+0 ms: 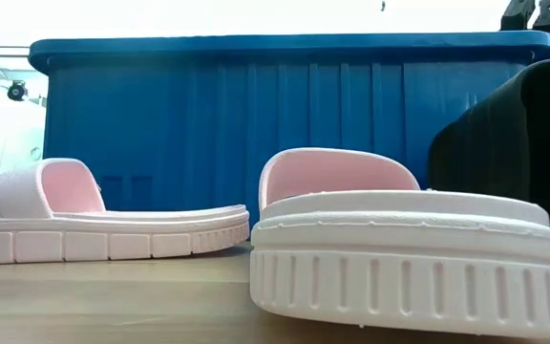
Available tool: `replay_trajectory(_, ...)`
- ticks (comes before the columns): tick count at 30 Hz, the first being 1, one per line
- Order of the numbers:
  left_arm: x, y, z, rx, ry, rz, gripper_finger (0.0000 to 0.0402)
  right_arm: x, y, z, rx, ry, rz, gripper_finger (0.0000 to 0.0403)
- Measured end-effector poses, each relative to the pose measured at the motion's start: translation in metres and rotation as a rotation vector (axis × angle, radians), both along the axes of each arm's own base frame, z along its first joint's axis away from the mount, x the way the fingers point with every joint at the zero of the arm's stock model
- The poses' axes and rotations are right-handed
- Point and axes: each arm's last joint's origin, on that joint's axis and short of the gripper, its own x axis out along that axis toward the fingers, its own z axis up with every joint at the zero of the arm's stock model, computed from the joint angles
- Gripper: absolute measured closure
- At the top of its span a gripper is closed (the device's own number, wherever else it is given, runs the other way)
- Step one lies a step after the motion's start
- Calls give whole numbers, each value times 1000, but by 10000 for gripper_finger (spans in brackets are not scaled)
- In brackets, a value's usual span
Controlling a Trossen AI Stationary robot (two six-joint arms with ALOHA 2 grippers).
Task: Pick and place slides into bin
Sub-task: Put the black slide into the bin
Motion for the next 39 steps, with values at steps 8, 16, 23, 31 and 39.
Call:
replay_trajectory(8, -1, -7, -38, 100, 270, 43, 98, 0, 0, 0, -1, 2, -1, 394)
replay_trajectory(16, 3, -14, -72, 131, 438, -27, 98, 0, 0, 0, -1, 2, 0, 394)
replay_trajectory(23, 4, -17, -92, 119, 491, -117, 104, 0, 0, 0, -1, 2, -1, 394)
replay_trajectory(31, -3, -17, -100, 141, 527, -173, 230, 0, 0, 0, -6, 10, -4, 394)
replay_trajectory(39, -7, -18, -95, 91, 461, -387, 391, 0, 0, 0, -8, 12, -4, 394)
